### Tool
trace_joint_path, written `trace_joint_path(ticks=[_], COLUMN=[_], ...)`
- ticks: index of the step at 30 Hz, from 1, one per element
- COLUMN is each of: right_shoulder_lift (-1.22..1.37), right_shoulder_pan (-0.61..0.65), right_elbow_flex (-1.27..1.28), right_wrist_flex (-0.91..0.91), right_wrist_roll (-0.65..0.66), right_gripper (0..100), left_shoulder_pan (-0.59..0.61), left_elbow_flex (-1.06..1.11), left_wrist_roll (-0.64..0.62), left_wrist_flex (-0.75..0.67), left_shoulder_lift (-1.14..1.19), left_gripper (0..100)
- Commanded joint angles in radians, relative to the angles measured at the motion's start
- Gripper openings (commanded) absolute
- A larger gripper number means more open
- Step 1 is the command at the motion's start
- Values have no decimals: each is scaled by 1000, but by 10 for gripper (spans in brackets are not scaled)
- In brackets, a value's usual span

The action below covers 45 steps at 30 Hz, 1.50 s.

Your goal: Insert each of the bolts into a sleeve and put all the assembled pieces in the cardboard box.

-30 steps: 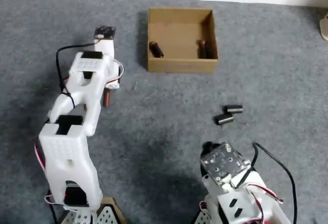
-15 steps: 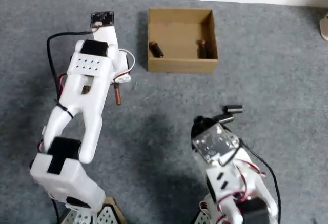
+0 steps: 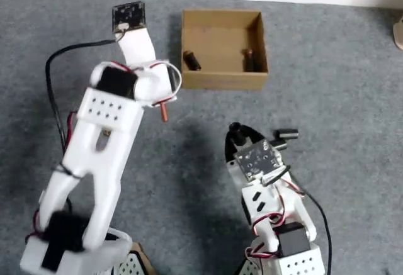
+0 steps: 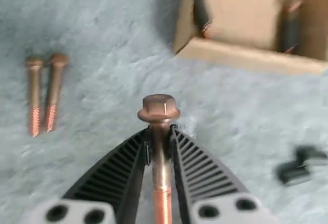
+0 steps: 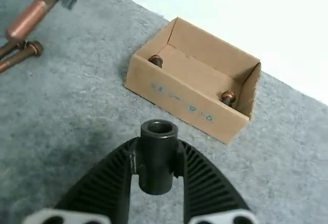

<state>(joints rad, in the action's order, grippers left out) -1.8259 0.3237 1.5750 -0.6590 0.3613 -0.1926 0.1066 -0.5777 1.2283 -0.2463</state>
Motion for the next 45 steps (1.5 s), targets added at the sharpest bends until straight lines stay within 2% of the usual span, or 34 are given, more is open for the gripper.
trace_joint_path(ticks=[1, 8, 17, 21, 25, 31, 35, 41, 45], right_shoulder_lift=[-10, -10, -12, -12, -12, -12, -12, -12, -12], right_shoulder_pan=[7, 8, 50, 107, 139, 140, 140, 140, 140], right_elbow_flex=[2, 48, 117, 117, 117, 116, 116, 114, 116], right_wrist_flex=[39, 39, 39, 41, 41, 41, 41, 41, 41], right_wrist_roll=[-44, -110, -114, -114, -114, -114, -114, -114, -114], right_gripper=[5, 5, 5, 5, 5, 5, 5, 5, 5], left_shoulder_pan=[-53, -166, -294, -364, -374, -371, -341, -332, -331], left_elbow_flex=[54, 236, 553, 628, 631, 679, 768, 918, 935], left_wrist_roll=[-74, -123, -124, -160, -247, -244, -238, -92, -87], left_wrist_flex=[-103, -187, -532, -575, -574, -598, -735, -996, -1040], left_shoulder_lift=[-134, -312, -503, -549, -581, -581, -582, -587, -587], left_gripper=[6, 6, 6, 6, 6, 6, 6, 6, 6])
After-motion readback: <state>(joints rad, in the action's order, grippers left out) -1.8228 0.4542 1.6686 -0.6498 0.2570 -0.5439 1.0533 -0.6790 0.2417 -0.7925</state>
